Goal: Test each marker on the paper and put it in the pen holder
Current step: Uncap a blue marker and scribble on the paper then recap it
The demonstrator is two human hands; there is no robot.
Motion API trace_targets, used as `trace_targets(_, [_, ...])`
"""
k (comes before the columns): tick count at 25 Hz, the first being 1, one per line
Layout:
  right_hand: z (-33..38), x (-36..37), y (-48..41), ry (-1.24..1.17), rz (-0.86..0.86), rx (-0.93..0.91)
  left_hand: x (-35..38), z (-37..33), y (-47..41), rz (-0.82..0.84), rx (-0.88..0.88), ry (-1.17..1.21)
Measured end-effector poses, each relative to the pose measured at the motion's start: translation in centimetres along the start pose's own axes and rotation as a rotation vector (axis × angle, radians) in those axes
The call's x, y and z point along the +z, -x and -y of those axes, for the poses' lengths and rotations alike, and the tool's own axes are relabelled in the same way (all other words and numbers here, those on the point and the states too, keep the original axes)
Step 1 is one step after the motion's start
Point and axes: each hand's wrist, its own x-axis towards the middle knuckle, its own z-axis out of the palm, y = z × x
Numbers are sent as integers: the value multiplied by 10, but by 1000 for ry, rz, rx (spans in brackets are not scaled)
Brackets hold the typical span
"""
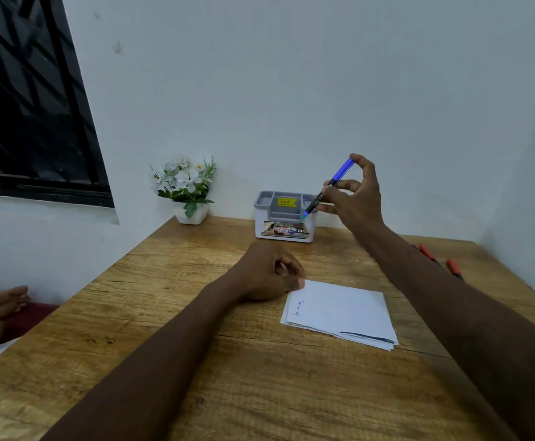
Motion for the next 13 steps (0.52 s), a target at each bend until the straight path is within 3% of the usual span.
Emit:
trace_targets(6, [-15,20,-40,78,-225,-124,4,4,1,-20,32,44])
trace_targets(13, [-38,34,-75,140,-284,-162,4,6,-1,-5,32,41])
